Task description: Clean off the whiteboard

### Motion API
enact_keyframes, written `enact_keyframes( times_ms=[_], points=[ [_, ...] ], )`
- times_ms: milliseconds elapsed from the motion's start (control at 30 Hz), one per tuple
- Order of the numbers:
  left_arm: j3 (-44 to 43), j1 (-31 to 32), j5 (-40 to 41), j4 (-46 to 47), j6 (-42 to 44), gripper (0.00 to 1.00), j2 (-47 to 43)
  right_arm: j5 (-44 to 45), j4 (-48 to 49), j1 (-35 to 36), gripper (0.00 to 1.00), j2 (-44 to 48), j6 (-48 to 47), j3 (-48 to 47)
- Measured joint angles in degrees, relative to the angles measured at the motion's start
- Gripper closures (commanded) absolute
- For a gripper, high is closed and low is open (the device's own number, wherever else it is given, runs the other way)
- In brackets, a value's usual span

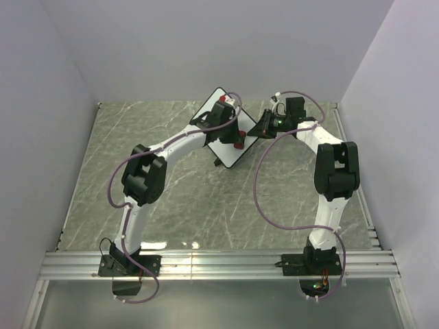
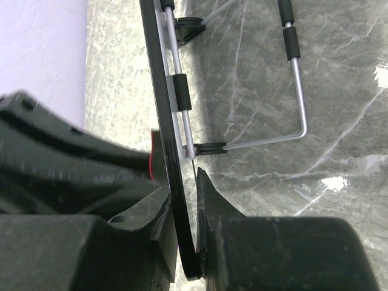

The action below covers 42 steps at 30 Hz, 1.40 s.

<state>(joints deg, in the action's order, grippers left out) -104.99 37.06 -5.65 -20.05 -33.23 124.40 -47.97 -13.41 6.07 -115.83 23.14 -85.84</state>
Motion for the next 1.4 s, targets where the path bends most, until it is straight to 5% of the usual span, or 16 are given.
enact_keyframes(
  times_ms=[133,400,567,833,1167,1400],
  points=[
    [-1.81,-3.58,-2.78,-1.46,-0.42,1.00,1.36,0.50,0.81,0.22,1.00,0.94,0.39,1.18],
    [-21.94,-12.17,-2.62,-8.13,-0.98,1.00,13.49,1.27,1.20,0.59,1.00,1.57,1.01,1.92],
    [-24.33,-15.10,-3.26,-8.46,-1.36,1.00,16.00,1.33,1.03,0.92,1.00,1.70,1.20,1.88],
    [-25.14,-12.28,-4.09,-9.57,8.20,1.00,15.21,0.94,0.15,0.98,1.00,1.73,1.18,1.75],
    [-25.18,-1.20,-9.73,-14.12,15.39,1.00,11.06,1.29,-0.37,1.01,1.00,1.73,-0.55,1.79],
    [-28.39,-2.16,-9.49,-16.68,14.23,1.00,12.74,1.46,0.48,0.94,1.00,2.10,-0.79,2.67]
  ],
)
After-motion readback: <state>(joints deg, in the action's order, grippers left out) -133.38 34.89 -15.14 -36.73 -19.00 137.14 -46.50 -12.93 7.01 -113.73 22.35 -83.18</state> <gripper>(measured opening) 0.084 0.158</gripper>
